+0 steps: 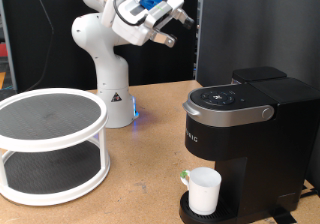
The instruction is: Make a cup of coffee with the keurig machine
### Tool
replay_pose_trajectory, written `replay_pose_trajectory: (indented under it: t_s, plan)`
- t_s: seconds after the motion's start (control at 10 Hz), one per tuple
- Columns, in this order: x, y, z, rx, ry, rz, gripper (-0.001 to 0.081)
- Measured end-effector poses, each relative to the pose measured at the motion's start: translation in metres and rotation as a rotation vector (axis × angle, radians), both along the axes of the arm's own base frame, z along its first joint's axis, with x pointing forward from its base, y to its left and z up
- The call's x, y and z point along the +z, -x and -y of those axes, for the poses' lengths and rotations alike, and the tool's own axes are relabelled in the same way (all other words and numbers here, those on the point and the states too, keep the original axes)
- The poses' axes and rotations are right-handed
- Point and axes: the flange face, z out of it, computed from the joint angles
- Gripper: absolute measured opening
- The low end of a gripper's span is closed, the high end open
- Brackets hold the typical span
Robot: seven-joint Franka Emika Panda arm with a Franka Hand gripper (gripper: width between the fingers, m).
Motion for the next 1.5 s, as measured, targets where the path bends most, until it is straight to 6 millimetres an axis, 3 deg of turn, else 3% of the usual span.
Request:
replay_pose_trajectory:
  t_s: [0.3,0.6,0.9,1.2,1.5]
  plan:
    - [0.002,0.002,0.0,0.012,0.024,-0.002,0.0807]
    - [0.011,0.002,-0.011,0.108,0.277,-0.015,0.0807]
    - [0.024,0.006,-0.023,0.368,0.551,-0.098,0.0807]
    - [0.022,0.003,-0.022,0.407,0.608,-0.121,0.0807]
    - [0.021,0.01,-0.031,0.551,0.811,-0.161,0.0807]
